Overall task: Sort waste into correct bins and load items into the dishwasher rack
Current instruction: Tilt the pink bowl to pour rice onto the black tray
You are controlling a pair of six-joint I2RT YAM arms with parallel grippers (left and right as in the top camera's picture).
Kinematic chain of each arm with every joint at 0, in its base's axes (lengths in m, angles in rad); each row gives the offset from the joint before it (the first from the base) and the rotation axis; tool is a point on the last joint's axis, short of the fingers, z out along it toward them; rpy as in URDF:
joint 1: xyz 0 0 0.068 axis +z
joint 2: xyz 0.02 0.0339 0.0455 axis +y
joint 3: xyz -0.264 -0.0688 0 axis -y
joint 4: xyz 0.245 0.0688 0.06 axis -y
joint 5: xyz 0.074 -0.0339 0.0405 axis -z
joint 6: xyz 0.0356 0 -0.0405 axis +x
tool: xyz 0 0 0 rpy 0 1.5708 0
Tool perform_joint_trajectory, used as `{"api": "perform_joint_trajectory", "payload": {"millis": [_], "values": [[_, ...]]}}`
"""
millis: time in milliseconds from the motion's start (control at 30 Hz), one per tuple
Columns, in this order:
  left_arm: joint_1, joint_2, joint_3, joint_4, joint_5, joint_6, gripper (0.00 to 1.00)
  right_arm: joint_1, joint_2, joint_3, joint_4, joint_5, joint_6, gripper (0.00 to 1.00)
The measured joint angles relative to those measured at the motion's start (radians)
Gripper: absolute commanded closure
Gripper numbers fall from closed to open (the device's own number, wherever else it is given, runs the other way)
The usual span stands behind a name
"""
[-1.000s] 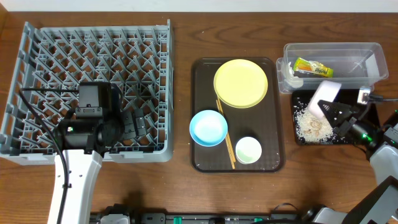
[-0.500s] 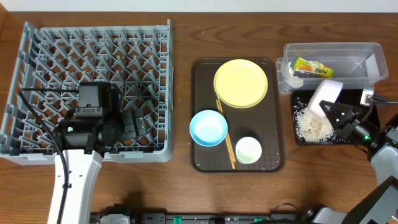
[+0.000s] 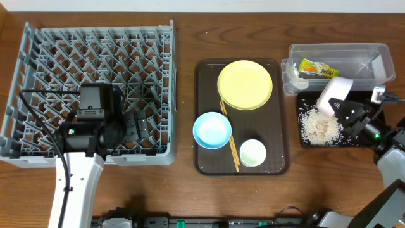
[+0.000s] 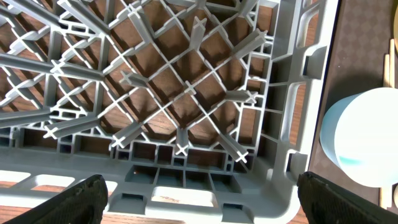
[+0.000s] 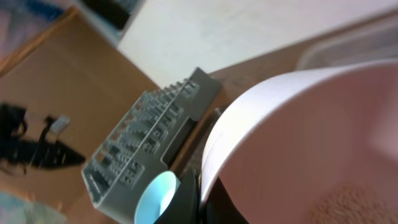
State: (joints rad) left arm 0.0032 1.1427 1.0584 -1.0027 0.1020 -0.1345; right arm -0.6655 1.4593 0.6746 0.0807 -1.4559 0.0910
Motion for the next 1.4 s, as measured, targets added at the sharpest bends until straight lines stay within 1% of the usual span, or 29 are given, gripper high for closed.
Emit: {"api": "perform_joint_trajectory", "payload": {"millis": [100, 300, 367, 433, 567, 733, 900, 1000, 1200, 1300, 1400], "values": [[0.0, 0.0, 0.0, 0.0, 0.0, 0.0, 0.01, 0.0, 0.0, 0.0, -0.003, 0.081, 0.179, 0.99], [0.0, 0.0, 0.0, 0.0, 0.0, 0.0, 0.01, 0.0, 0.0, -0.001, -0.075, 0.222, 0.523, 0.99], [0.0, 0.0, 0.0, 0.0, 0.0, 0.0, 0.01, 0.0, 0.0, -0.001, -0.073, 0.251, 0.592, 0.99], [0.0, 0.0, 0.0, 0.0, 0.0, 0.0, 0.01, 0.0, 0.0, -0.001, -0.063, 0.262, 0.623, 0.99], [0.0, 0.0, 0.0, 0.0, 0.0, 0.0, 0.01, 0.0, 0.0, -0.002, -0.013, 0.231, 0.589, 0.99], [0.0, 0.0, 0.0, 0.001, 0.0, 0.0, 0.01, 0.0, 0.0, -0.002, 0.09, 0.071, 0.414, 0.99], [0.0, 0.0, 0.0, 0.009, 0.0, 0.0, 0.01, 0.0, 0.0, -0.002, 0.098, -0.021, 0.267, 0.99], [0.0, 0.0, 0.0, 0.009, 0.0, 0.0, 0.01, 0.0, 0.0, -0.002, 0.059, 0.015, 0.248, 0.99], [0.0, 0.0, 0.0, 0.011, 0.0, 0.0, 0.01, 0.0, 0.002, -0.003, -0.143, 0.249, 0.299, 0.99], [0.0, 0.0, 0.0, 0.011, 0.0, 0.0, 0.01, 0.0, 0.004, -0.005, -0.112, 0.241, 0.268, 0.99], [0.0, 0.0, 0.0, 0.012, 0.0, 0.0, 0.01, 0.0, 0.004, -0.005, -0.02, 0.126, 0.21, 0.98]]}}
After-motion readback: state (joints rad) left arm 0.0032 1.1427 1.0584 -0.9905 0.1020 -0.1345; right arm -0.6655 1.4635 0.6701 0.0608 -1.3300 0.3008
